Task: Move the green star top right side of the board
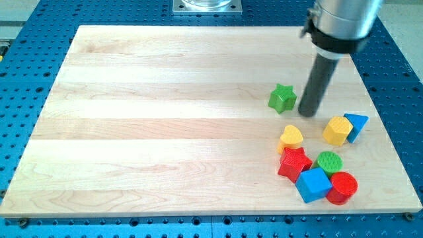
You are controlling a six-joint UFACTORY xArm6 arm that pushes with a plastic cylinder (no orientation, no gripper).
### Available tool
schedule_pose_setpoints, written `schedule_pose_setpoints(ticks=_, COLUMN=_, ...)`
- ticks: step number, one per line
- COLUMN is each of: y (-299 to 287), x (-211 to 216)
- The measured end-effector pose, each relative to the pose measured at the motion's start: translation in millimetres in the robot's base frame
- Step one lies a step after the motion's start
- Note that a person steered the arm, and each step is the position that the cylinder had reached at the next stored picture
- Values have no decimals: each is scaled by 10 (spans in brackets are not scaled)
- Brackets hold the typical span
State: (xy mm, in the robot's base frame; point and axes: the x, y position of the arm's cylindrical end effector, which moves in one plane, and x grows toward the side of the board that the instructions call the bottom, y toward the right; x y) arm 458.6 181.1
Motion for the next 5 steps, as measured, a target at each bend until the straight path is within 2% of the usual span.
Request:
schedule_pose_setpoints(ticks=1, y=-762, x=154)
schedule_pose_setpoints(ticks=2, y=-367, x=-567)
schedule_pose_setpoints(ticks=3, y=204, x=-854)
schedule_pose_setpoints(ticks=4, y=383, x=-616)
schedule_pose_setpoints(ticks=5, y=506, x=-985)
